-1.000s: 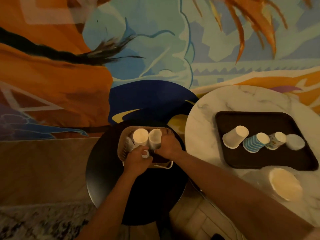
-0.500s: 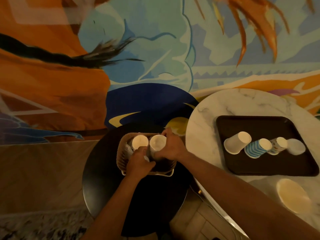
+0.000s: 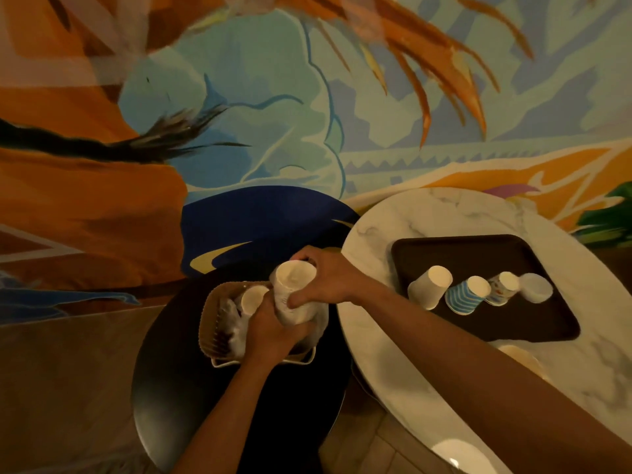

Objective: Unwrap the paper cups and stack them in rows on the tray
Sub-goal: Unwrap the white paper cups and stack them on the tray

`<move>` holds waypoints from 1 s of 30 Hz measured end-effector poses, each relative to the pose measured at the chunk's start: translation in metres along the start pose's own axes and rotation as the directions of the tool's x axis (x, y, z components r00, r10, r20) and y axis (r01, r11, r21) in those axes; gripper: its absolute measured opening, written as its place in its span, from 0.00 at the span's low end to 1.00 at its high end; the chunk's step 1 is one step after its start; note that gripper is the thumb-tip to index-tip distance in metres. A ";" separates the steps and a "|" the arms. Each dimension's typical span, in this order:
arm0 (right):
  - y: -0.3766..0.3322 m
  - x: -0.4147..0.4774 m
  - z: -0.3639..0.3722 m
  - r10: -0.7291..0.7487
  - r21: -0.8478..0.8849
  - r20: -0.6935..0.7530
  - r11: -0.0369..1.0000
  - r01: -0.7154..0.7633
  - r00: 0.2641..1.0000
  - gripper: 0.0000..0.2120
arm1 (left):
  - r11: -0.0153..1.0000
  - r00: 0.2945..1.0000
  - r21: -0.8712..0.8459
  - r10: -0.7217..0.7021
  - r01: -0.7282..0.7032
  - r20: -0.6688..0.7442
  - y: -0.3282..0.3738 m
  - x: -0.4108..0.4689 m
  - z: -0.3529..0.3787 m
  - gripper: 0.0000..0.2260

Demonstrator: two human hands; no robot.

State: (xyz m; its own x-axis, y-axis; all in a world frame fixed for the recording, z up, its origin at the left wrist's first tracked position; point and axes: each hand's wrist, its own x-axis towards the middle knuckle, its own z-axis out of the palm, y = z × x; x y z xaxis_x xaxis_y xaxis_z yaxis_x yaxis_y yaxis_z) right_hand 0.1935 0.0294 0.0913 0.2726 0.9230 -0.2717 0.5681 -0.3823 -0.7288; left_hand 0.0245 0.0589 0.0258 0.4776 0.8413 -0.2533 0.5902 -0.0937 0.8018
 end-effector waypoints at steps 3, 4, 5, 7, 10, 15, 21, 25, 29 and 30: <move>-0.009 -0.014 -0.028 -0.012 0.019 -0.037 1.000 0.012 0.999 0.34 | 0.996 0.999 -0.085 0.038 -0.036 0.021 0.019 -0.005 -0.006 0.33; -0.012 -0.021 -0.038 -0.016 0.028 -0.052 0.999 0.017 0.999 0.33 | 0.994 0.998 -0.087 0.062 -0.061 0.015 0.029 -0.007 -0.007 0.34; -0.015 -0.028 -0.049 -0.020 0.035 -0.070 0.999 0.023 0.997 0.33 | 0.991 0.996 -0.097 0.090 -0.088 0.013 0.040 -0.009 -0.007 0.36; -0.020 -0.047 -0.072 -0.037 0.053 -0.113 0.998 0.043 0.993 0.33 | 0.983 0.990 -0.124 0.139 -0.136 0.013 0.066 -0.018 -0.005 0.35; -0.025 -0.084 -0.109 -0.081 0.064 -0.197 0.993 0.095 0.977 0.33 | 0.964 0.978 -0.165 0.211 -0.209 -0.005 0.106 -0.039 0.002 0.33; -0.012 -0.159 -0.173 -0.140 0.081 -0.337 0.981 0.177 0.931 0.33 | 0.926 0.945 -0.192 0.326 -0.327 -0.038 0.180 -0.086 0.036 0.32; 0.039 -0.258 -0.235 -0.168 0.037 -0.408 0.979 0.201 0.897 0.33 | 0.892 0.907 -0.176 0.420 -0.416 -0.017 0.257 -0.143 0.111 0.34; 0.089 -0.313 -0.257 -0.138 0.010 -0.448 0.987 0.159 0.883 0.34 | 0.883 0.897 -0.183 0.443 -0.433 0.016 0.286 -0.178 0.171 0.37; 0.141 -0.352 -0.267 -0.069 0.049 -0.480 0.993 0.106 0.875 0.33 | 0.869 0.875 -0.152 0.481 -0.470 0.046 0.297 -0.200 0.228 0.40; 0.154 -0.360 -0.266 -0.054 0.065 -0.486 0.993 0.097 0.873 0.32 | 0.868 0.873 -0.142 0.485 -0.476 0.040 0.297 -0.203 0.243 0.41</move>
State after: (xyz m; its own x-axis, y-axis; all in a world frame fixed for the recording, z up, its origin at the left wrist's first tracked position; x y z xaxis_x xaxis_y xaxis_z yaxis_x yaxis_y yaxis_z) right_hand 0.3899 -0.3735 0.2438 0.5843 0.8044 0.1073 0.5405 -0.2870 -0.7909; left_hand 0.2608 -0.2690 0.1837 0.7295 0.6682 0.1463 0.1927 -0.4060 0.8933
